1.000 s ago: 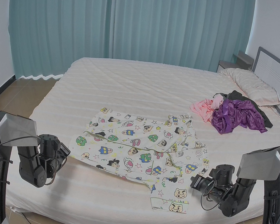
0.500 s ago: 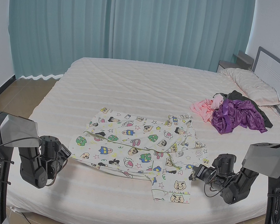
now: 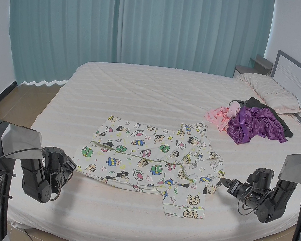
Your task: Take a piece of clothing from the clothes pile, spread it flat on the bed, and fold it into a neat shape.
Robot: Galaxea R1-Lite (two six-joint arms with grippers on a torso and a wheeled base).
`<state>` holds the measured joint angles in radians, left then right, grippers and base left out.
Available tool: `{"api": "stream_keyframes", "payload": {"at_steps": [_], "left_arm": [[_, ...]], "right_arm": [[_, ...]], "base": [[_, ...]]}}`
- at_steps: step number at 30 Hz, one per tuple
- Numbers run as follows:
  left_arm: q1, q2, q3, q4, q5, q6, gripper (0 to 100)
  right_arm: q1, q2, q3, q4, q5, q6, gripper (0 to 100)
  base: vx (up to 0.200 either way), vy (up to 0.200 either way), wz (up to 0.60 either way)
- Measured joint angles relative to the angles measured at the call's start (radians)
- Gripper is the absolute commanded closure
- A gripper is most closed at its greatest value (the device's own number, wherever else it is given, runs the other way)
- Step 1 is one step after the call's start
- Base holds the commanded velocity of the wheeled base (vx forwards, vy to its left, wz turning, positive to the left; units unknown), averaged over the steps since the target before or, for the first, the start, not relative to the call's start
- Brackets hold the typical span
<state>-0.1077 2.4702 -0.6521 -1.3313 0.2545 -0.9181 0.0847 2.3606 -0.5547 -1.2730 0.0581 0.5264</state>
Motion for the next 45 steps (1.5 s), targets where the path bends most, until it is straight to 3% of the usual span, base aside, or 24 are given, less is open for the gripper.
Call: {"api": "stream_keyframes", "payload": {"at_steps": [8,19,33,34,45], "left_arm": [[-0.003,0.002,-0.001,0.0,-0.003,0.001,100],[-0.004,0.003,-0.002,0.001,-0.006,0.001,100],[-0.004,0.003,-0.003,0.001,-0.007,0.001,100],[-0.004,0.003,-0.003,0.001,-0.007,0.001,100],[-0.005,0.004,-0.001,-0.001,-0.005,0.002,100]], "right_arm": [[0.112,-0.035,0.194,-0.117,0.119,-0.084,0],[0.26,0.103,0.173,-0.141,0.103,-0.113,0],[0.285,0.145,0.131,-0.13,0.102,-0.116,0],[0.284,0.146,0.128,-0.128,0.103,-0.116,100],[0.281,0.147,0.14,-0.131,0.094,-0.113,100]], "base": [[0.0,0.0,0.0],[0.0,0.0,0.0],[0.0,0.0,0.0],[0.0,0.0,0.0],[0.0,0.0,0.0]]}}
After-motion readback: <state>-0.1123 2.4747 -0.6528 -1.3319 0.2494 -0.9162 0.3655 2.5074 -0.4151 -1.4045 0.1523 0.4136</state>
